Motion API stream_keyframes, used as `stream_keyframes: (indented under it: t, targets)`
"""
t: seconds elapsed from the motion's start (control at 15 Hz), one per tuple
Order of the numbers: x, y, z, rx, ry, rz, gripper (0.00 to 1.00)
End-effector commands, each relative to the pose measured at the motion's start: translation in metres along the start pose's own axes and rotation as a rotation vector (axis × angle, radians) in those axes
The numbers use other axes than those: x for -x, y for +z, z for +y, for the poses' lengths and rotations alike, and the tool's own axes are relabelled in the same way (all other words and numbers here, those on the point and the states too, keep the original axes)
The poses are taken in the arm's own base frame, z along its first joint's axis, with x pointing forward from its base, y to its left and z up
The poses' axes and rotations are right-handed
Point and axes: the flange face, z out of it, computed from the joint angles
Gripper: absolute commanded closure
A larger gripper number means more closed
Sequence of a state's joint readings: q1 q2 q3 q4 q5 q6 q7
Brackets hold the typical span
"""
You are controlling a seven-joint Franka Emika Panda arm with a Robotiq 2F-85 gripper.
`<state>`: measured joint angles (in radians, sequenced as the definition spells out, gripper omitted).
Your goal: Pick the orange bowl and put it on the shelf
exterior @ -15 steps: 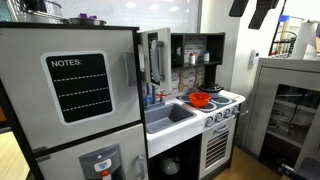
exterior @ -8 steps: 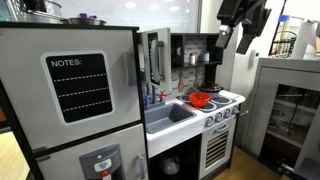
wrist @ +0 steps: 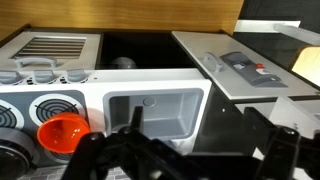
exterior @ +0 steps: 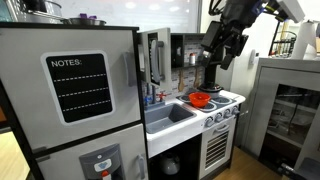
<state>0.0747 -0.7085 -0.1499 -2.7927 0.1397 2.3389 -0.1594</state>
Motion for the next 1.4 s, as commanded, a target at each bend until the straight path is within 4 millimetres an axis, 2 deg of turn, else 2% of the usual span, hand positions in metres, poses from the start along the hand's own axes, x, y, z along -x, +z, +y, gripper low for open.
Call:
stream_keyframes:
  t: [0.0,0.27,0.33,0.47,1.07,1.33]
  targets:
    - [-0.018,0.024,0.021,0.005,0.002,0.022,0.0]
    - [-0.031,0.048,0.039,0.028,0.034,0.008,0.0]
    - [-0.021,0.044,0.034,0.032,0.029,0.009,0.0]
    - [-0.022,0.049,0.035,0.035,0.029,-0.004,0.0]
    - [-0.022,0.045,0.033,0.034,0.027,0.006,0.0]
    - [-0.036,0.051,0.043,0.037,0.029,0.03,0.0]
